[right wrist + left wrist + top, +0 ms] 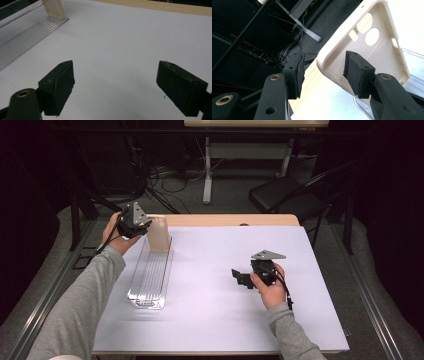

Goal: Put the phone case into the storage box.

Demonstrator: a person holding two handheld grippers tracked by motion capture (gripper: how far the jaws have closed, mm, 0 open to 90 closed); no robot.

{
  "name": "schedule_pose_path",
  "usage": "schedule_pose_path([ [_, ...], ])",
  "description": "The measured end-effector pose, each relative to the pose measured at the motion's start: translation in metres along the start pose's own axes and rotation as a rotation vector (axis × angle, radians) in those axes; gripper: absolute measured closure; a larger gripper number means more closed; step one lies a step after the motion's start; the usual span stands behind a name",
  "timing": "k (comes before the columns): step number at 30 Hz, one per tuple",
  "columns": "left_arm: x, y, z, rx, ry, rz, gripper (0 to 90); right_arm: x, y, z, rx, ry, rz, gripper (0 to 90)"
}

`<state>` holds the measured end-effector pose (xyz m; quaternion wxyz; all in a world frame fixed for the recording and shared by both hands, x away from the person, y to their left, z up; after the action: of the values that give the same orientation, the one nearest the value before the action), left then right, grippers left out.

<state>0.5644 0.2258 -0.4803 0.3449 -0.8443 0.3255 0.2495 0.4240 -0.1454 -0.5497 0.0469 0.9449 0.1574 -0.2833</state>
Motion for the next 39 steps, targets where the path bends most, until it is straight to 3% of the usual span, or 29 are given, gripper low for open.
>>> schedule_pose_path([
  [21, -0.014, 0.002, 0.004, -0.047, -0.010, 0.026, 46.0, 0.001, -0.001, 0.000, 0.001, 0.001, -0.004, 14.7],
  [33, -0.023, 0.003, 0.010, -0.196, -0.013, 0.094, 45.2, 0.001, -0.001, 0.000, 0.002, -0.001, -0.003, 14.7],
  [39, -0.026, 0.003, 0.016, -0.327, -0.026, 0.162, 45.2, 0.002, -0.001, 0.000, -0.001, -0.004, -0.006, 14.7],
])
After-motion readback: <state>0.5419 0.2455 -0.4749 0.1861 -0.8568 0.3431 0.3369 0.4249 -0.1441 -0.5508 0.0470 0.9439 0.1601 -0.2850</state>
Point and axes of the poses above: each handheld gripper's, and its own axes: x roughly forward along the jaws, z roughly out of its underside, y roughly to its right, the point moved 7 cm from there along x, roughly forward along the jaws, and after that the axes turned 14 degrees about z, right-handed, at the moved point
